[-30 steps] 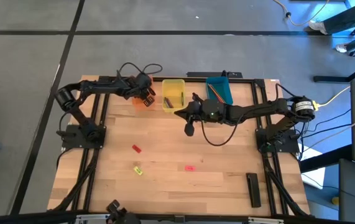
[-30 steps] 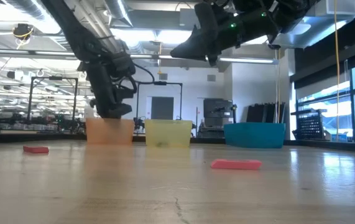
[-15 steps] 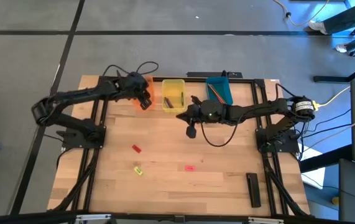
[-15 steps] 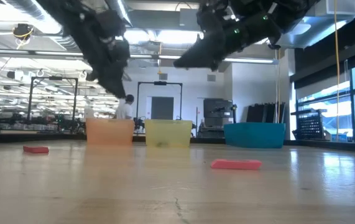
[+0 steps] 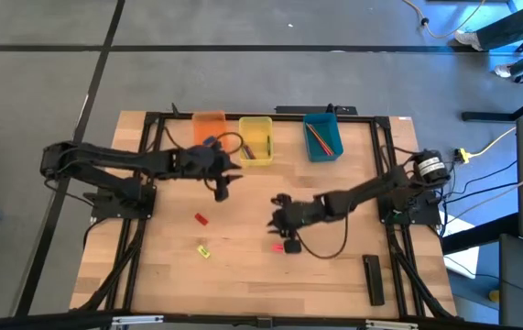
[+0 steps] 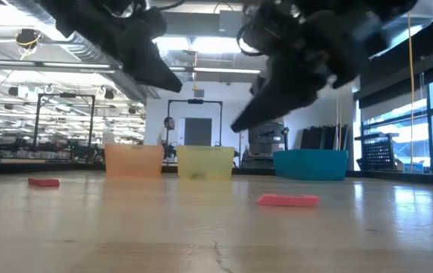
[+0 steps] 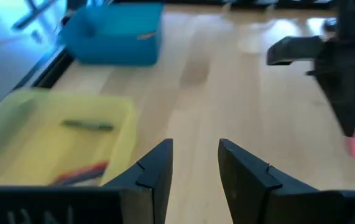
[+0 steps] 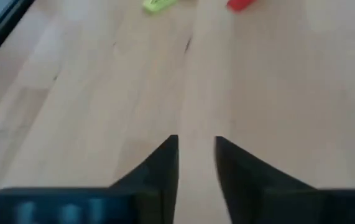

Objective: Sort crayons/erasers/pens/pencils in bins
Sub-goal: Put the pink eraser into the orange bin

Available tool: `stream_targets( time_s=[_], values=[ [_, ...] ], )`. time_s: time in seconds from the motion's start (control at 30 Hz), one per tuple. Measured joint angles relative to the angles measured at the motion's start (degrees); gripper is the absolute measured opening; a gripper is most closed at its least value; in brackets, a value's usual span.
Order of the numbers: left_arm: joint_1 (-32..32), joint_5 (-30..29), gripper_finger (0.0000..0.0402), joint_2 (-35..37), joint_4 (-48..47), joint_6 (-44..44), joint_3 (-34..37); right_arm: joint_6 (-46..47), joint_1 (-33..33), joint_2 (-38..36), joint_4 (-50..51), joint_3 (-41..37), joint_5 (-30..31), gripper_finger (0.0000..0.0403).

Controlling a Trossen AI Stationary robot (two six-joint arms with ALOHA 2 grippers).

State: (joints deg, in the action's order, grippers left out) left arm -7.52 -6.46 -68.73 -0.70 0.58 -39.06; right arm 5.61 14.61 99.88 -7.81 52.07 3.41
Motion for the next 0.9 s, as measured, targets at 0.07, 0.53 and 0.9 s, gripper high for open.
stream_targets(
  time_s=[0.07,0.53,0.9],
  values=[
    [2.0,0.1,0.0121,0.0,3.2,-1.0,1.1,3.3,2.6,0.0,0.7,0.0,2.4,0.0139],
    [13.8,1.6,0.0121,-10.9,26.9,-8.2,8.3,14.4,12.3,6.8,4.1,0.0,9.7,0.0165],
    [16.2,1.5,0.0121,-18.4,34.8,-12.2,8.3,19.0,12.3,9.3,5.6,0.3,12.6,0.0114]
  ],
)
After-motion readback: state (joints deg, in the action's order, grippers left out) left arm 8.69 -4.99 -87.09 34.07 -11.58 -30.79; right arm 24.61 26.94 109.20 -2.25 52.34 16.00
